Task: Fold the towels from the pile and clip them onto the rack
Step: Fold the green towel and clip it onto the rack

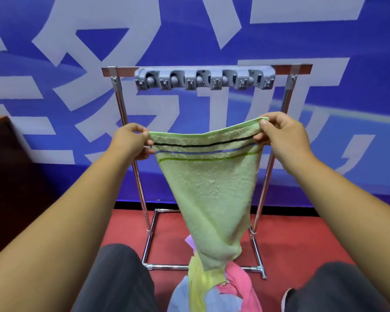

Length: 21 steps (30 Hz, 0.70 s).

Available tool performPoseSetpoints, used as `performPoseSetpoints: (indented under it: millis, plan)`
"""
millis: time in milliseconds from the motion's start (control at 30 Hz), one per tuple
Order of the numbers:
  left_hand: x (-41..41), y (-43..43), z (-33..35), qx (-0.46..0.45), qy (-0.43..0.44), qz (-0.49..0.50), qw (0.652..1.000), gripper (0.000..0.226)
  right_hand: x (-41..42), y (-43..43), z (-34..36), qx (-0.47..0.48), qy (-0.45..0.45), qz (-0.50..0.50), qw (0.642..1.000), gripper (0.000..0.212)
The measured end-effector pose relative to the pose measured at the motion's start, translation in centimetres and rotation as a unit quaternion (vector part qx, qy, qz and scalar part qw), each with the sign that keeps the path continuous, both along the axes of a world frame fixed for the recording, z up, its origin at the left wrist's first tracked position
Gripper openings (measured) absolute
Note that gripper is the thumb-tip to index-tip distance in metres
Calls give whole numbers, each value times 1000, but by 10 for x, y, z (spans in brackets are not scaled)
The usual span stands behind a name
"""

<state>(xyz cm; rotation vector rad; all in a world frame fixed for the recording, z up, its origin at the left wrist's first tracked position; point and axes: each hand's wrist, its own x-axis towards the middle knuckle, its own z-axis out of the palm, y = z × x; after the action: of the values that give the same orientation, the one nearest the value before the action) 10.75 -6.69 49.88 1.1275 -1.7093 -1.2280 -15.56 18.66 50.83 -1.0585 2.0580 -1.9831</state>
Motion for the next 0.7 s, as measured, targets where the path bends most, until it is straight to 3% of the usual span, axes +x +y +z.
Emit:
performPoseSetpoints:
  millis: [167,267,367,467,533,700]
  plan:
    - [-9,5,-64,94,43,-12,995,20,11,5,-57,13,42,-39,998,14]
    - [-20,5,-97,114,67,6,991,16,18,1,-85,17,4,-14,1000,14]
    - [-34,6,-123,123,94,16,988,14,19,-8,-109,34,-43,43,998,15]
    - [-45,5,-142,74,44,-8,996,22,21,-16,-129,39,-115,121,985,18]
    - [-52,2,-150,55,23,-9,998,12,23,-21,-140,56,-153,182,970,20]
    - [-68,2,-165,41,28,-5,999,15,21,-30,-164,131,-154,334,921,13]
